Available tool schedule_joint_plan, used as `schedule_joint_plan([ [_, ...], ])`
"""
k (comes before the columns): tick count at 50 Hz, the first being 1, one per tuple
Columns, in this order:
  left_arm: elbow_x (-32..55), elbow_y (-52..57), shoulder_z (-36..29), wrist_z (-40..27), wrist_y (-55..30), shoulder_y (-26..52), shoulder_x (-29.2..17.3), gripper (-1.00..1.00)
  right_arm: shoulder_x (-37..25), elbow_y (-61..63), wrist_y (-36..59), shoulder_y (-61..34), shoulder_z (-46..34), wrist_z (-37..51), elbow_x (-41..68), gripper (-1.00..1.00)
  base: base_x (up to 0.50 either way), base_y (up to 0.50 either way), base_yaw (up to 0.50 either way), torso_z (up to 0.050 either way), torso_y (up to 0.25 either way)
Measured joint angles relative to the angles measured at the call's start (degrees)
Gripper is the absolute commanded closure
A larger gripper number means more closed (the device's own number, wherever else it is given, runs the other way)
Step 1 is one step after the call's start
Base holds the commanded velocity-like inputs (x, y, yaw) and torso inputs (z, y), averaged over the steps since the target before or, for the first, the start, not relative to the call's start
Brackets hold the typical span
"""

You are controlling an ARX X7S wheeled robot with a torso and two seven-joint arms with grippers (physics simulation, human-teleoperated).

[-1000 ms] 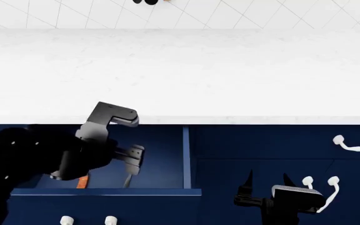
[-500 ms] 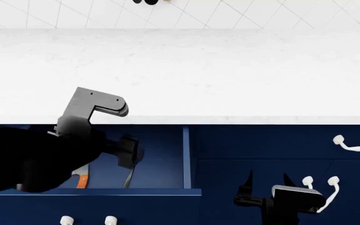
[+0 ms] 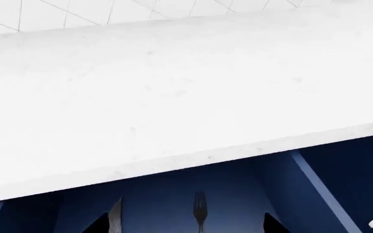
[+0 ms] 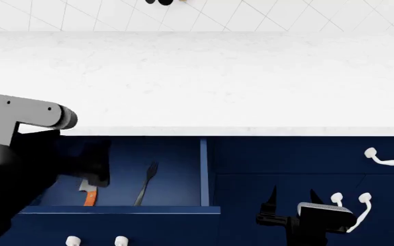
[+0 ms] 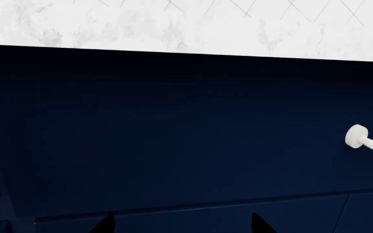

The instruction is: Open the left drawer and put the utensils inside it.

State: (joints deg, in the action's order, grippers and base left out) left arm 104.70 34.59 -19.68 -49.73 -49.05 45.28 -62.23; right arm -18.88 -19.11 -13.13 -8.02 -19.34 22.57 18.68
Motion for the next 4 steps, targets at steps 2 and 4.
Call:
schedule_joint_plan([
  [2, -0.25, 1.55, 4.31, 1.34, 2.33, -4.53, -2.55, -1.00, -0.01, 0.00, -0.01, 0.00, -0.02, 0.01, 0.01, -1.00, 0.00, 0.00, 0.00, 0.000, 0.000],
  [4, -0.48, 2.91, 9.89, 2.64, 3.89, -9.79, -4.35, -1.00, -0.02, 0.00, -0.01, -0.01, -0.03, 0.02, 0.03, -1.00, 0.00, 0.00, 0.00, 0.000, 0.000],
])
